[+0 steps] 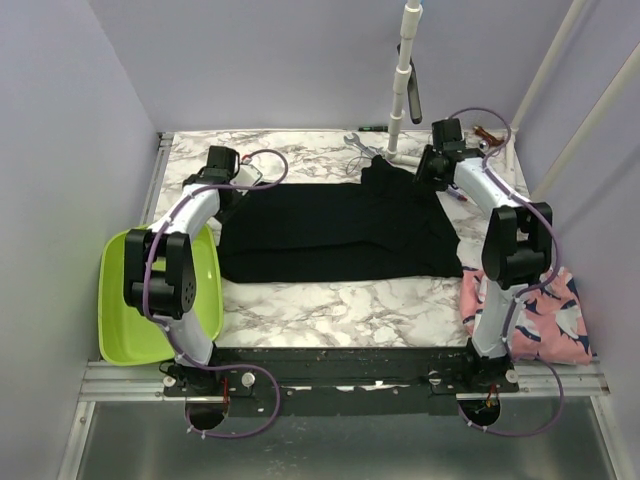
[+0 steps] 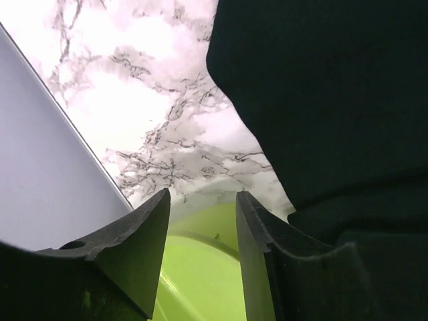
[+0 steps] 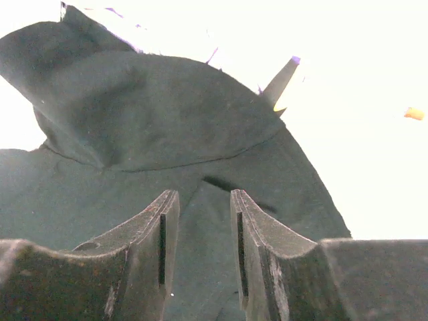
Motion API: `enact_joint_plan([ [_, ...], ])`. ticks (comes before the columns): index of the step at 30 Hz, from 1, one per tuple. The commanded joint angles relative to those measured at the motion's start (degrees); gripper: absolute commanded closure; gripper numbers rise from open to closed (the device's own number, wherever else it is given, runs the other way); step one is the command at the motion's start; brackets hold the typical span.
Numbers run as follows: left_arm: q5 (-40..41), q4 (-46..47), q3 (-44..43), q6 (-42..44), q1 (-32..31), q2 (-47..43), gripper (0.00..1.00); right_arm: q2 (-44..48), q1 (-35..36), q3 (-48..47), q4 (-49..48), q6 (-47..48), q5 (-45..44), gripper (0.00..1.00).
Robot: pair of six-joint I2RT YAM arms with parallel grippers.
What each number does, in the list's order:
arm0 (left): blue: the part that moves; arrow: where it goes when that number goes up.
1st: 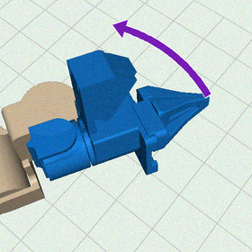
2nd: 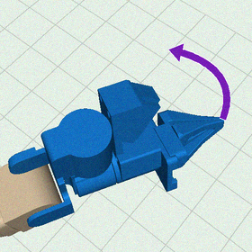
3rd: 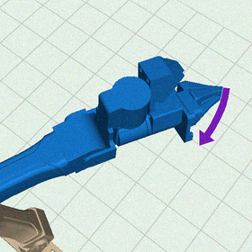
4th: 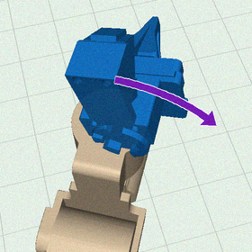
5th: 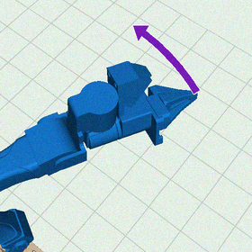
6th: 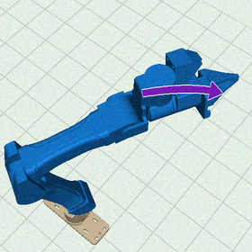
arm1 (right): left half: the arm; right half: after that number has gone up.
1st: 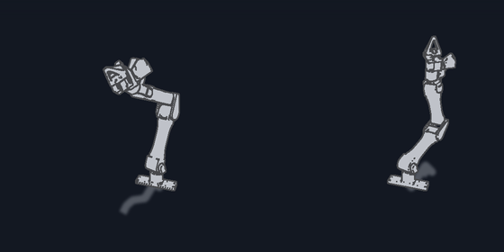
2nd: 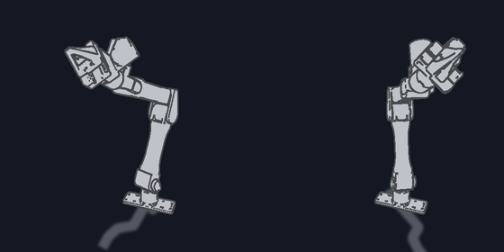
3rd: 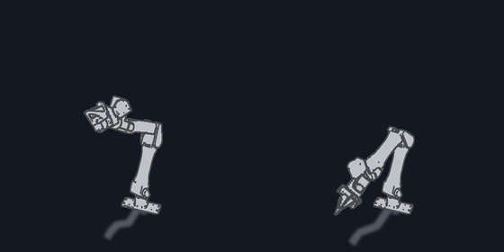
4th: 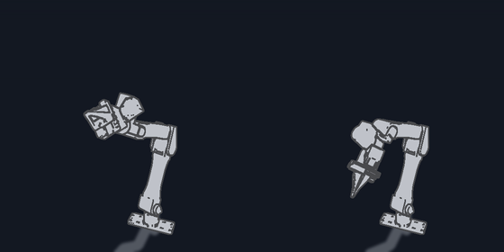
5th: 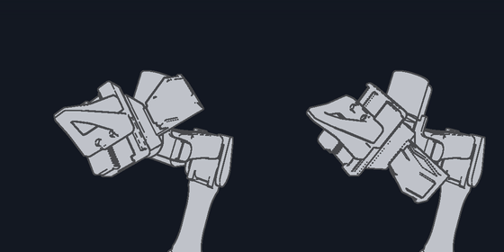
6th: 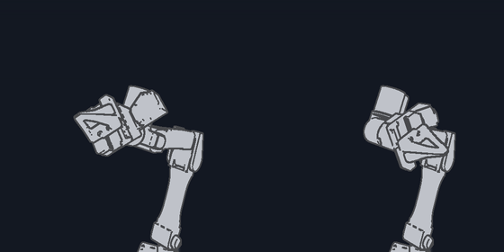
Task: Fold and stack the mixed laundry pile
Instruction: Fold the T-shirt at the center of the board.
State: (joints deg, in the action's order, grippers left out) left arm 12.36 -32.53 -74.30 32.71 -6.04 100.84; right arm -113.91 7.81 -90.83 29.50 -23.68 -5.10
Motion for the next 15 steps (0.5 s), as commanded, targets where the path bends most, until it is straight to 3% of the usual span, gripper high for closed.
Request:
enact_joint_plan([
  [1, -7.57, -0.94, 6.07, 4.07, -3.75, -9.39, 0.55, 3.25, -0.13, -2.97, 7.1, 3.34, -5.66, 0.6],
  [4, -16.97, -7.78, 9.63, 5.74, -7.07, -15.82, 0.55, 12.2, 1.26, 7.69, 4.4, 3.98, 1.17, 0.66],
  [8, -24.44, -12.11, 10.4, 2.52, -7.71, -15.35, 0.57, 20.21, 7.49, 21.98, -3.28, 4.94, 13.57, 0.72],
  [11, -21.2, -9.81, 11.4, 1.48, -7.84, -11.49, 0.6, 21.04, 12.93, 27.94, -8.93, 4.05, 18.25, 0.77],
  [15, -14.91, -7.89, 9.13, 0.75, -7.92, -5.49, 0.62, 15.52, 16.32, 25.36, -9.36, 3.32, 15.76, 0.82],
])
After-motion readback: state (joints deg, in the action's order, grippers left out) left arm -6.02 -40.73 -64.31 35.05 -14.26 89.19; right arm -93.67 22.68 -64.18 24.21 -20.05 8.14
